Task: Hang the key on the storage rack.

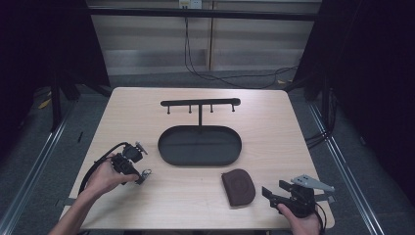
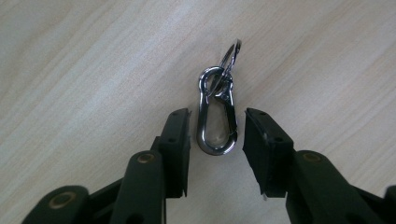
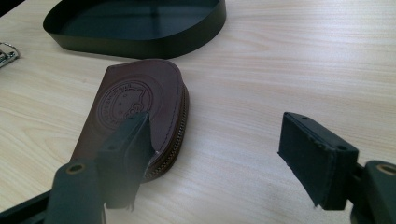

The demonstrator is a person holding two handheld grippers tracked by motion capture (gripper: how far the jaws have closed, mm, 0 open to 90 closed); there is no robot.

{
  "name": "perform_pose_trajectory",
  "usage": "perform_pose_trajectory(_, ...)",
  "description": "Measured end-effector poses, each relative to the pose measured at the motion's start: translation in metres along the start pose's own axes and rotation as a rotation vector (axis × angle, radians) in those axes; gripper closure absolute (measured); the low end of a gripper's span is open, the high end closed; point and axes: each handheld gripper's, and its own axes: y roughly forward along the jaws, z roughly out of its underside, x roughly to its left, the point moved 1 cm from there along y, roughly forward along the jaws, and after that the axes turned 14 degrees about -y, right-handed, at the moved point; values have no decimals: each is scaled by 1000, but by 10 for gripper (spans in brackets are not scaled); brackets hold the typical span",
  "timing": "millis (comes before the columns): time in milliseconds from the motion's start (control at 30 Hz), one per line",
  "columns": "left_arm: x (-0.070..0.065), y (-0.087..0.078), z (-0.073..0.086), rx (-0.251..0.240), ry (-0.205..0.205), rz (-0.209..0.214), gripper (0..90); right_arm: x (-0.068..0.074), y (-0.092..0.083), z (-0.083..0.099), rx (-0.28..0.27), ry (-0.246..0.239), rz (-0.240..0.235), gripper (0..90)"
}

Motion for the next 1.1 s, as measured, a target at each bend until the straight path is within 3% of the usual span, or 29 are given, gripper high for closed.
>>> perform_pose_trajectory(500,-5,5,-4,28,23,-40,639,0,1,0,2,-2,-3,256)
perform_pose_trajectory(600,-8,6,-6,48,41,-66,636,0,1,0,3,-3,-3,256)
perform_pose_trajectory(633,-12,7,-6,51,52,-92,638,1,1,0,5,-5,-1,256)
perform_pose_trajectory(733,-12,7,-8,57,35,-100,655,1,1,0,5,-5,-2,256)
perform_pose_trajectory(900,-13,7,-9,76,42,-104,677,1,1,0,6,-7,-3,256)
perform_pose_trajectory(1033,-13,8,-10,74,1,-94,679,1,1,0,8,-4,-4,256)
perform_pose_trajectory(1100,-12,7,-11,86,15,-94,679,1,1,0,7,-5,-5,256)
